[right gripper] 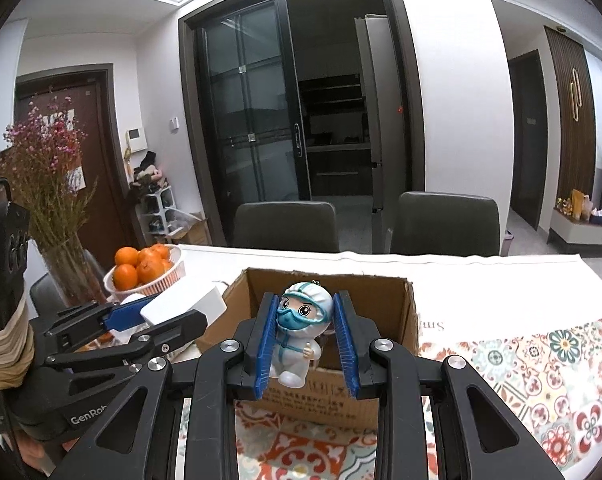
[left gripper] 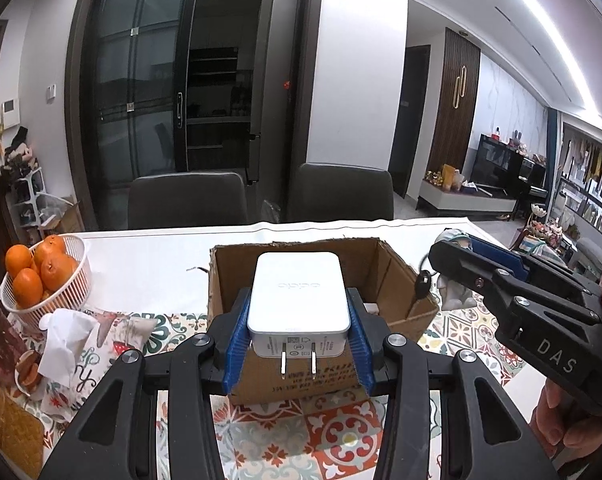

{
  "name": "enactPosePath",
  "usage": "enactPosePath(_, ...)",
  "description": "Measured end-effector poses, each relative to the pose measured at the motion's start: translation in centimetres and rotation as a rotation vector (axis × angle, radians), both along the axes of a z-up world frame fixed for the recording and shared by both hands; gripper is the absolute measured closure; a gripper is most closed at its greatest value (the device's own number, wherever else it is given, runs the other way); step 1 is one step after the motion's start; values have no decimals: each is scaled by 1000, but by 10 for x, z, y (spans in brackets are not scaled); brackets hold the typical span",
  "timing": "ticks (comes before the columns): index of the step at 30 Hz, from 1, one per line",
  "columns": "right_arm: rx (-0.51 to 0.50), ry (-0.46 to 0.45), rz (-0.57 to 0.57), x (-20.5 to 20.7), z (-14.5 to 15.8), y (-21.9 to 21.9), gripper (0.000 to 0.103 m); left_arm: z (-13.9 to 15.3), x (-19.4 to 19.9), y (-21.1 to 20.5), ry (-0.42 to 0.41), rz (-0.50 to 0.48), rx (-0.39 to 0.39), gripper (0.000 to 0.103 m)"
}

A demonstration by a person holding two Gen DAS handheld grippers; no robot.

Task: Organize rigid objects
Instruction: 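Carry the plug adapter with the left tool while the right tool carries the astronaut figure to the box, then open the left tool inside the box while the right tool releases the astronaut figure inside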

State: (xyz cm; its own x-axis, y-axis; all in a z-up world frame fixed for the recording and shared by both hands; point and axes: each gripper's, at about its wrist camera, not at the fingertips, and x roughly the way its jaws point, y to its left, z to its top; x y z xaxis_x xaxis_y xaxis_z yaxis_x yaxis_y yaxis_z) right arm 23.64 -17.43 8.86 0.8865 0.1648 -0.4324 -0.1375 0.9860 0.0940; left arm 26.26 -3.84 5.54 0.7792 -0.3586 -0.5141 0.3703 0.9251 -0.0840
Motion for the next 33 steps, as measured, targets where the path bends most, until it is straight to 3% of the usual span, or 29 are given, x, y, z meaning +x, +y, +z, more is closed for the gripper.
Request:
enactPosePath(14,-10,33,1,43,-6,-6,74,-2,38,-10,15,11,28,59)
enactPosePath(33,-27,157,-4,99,-42,-19,74,-38,92,-30,146,7,99,59)
